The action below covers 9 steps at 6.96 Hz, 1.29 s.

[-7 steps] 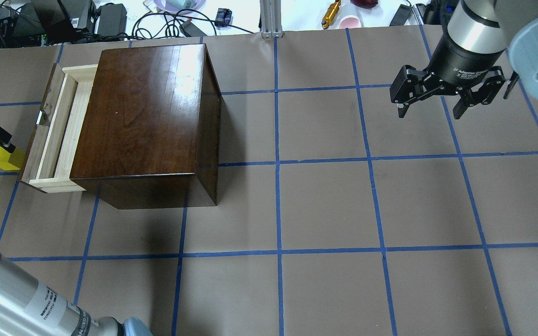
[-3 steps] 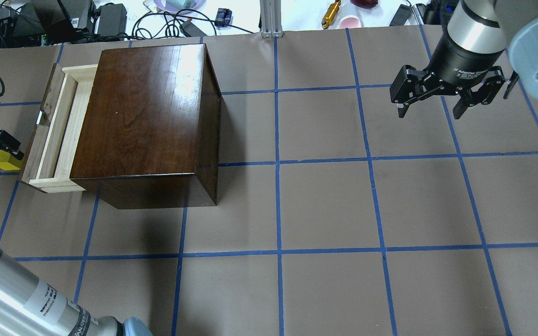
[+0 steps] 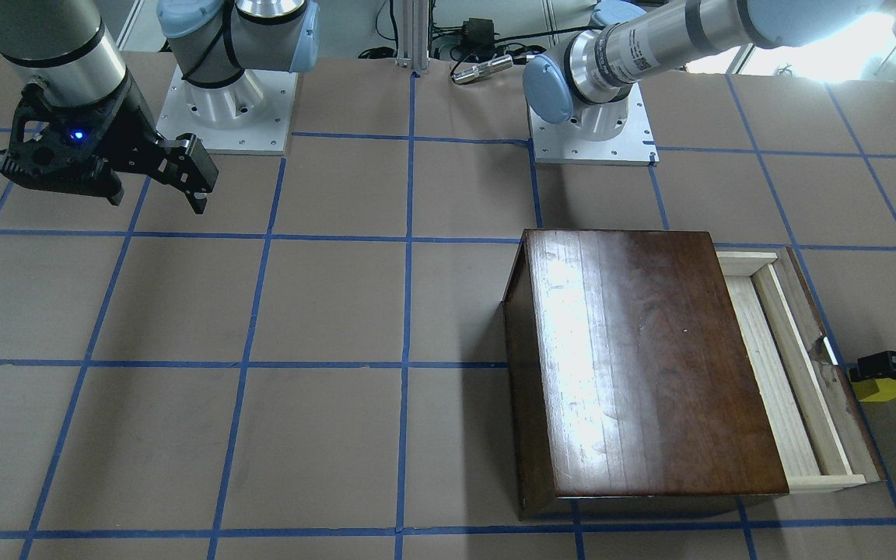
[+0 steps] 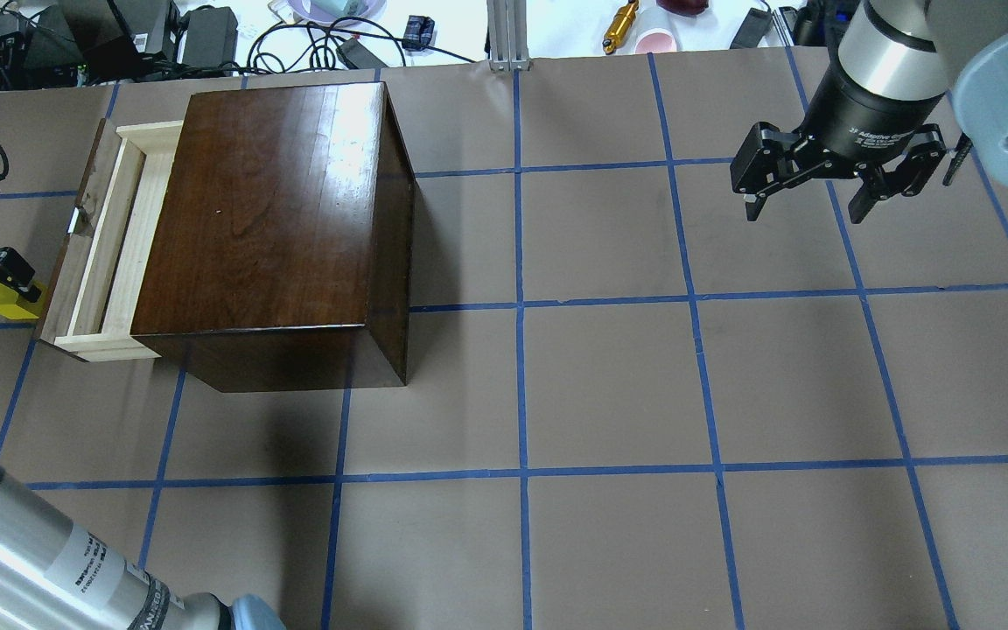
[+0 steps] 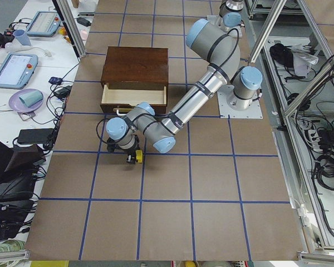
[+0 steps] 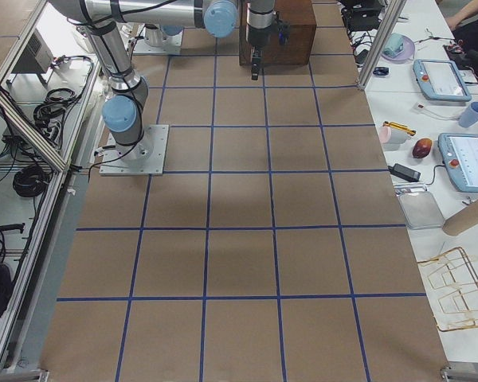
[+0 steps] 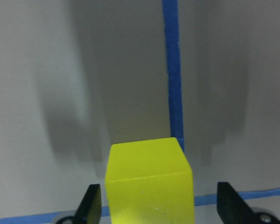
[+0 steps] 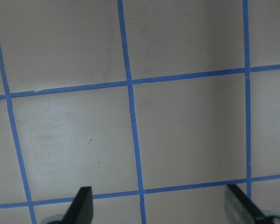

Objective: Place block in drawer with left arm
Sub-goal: 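Close the left gripper on the yellow cube and lift it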

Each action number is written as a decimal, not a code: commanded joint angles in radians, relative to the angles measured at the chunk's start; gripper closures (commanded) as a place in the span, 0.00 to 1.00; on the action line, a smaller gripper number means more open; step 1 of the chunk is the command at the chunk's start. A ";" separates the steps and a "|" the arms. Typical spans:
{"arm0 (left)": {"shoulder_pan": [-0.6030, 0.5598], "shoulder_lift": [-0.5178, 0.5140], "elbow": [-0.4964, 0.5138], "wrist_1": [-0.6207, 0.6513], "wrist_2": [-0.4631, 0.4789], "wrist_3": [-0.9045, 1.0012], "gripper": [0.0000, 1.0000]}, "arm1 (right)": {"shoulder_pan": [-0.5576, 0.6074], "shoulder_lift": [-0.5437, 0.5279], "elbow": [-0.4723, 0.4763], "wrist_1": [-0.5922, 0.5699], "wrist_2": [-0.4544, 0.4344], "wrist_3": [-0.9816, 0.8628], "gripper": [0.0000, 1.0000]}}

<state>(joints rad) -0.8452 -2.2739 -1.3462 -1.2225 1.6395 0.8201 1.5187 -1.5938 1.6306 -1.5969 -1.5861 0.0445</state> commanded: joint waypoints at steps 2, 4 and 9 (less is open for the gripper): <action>0.000 0.025 -0.001 -0.002 0.000 -0.009 0.95 | 0.000 0.000 0.000 0.000 0.000 0.000 0.00; -0.002 0.081 -0.001 -0.018 0.003 -0.012 0.95 | 0.000 0.000 0.000 0.000 0.000 0.000 0.00; -0.061 0.276 -0.004 -0.253 0.005 -0.088 0.95 | 0.000 0.000 0.000 0.000 0.000 0.000 0.00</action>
<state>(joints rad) -0.8754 -2.0423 -1.3482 -1.4246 1.6432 0.7578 1.5187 -1.5938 1.6306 -1.5969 -1.5861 0.0445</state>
